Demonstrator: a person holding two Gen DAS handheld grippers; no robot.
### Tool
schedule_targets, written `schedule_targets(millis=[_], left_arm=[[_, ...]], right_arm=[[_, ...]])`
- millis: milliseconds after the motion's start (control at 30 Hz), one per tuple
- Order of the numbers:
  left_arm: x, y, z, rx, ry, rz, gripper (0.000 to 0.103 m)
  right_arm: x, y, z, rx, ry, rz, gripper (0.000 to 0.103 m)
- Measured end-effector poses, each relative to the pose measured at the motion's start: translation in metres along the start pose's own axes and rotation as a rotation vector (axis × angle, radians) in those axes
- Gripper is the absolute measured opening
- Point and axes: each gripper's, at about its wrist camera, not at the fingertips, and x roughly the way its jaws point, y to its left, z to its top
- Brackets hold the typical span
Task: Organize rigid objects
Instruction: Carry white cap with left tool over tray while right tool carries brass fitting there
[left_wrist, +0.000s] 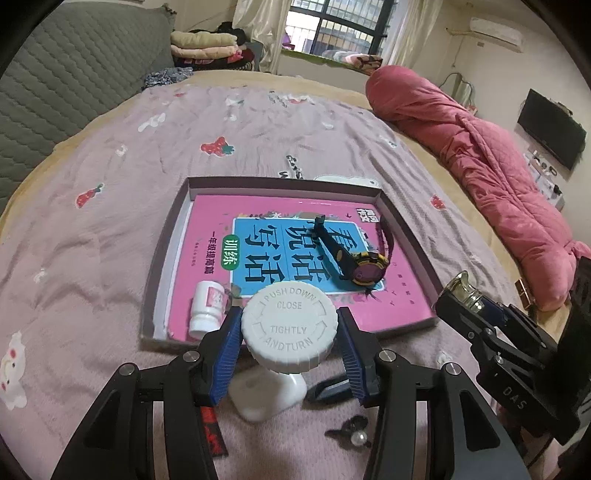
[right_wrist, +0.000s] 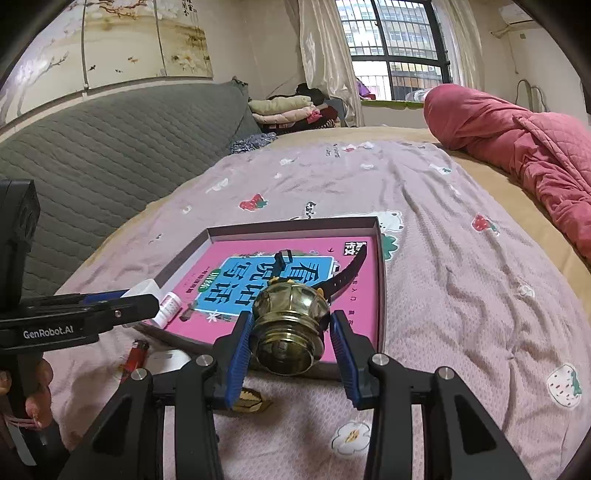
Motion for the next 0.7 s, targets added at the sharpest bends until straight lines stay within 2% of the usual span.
schedule_targets(millis=[400,700], left_arm=[[0.043,0.002,0.013,0.009,0.037,0.027,0.052],[0.062,0.008,0.009,0.009,0.061,0.042,0.052]], right_arm=[[0.027,-0.020,0.000,0.069,0.060,-0.067,0.043],[0.039,-0.011,-0.003,0.019,0.086,-0.100,0.043]])
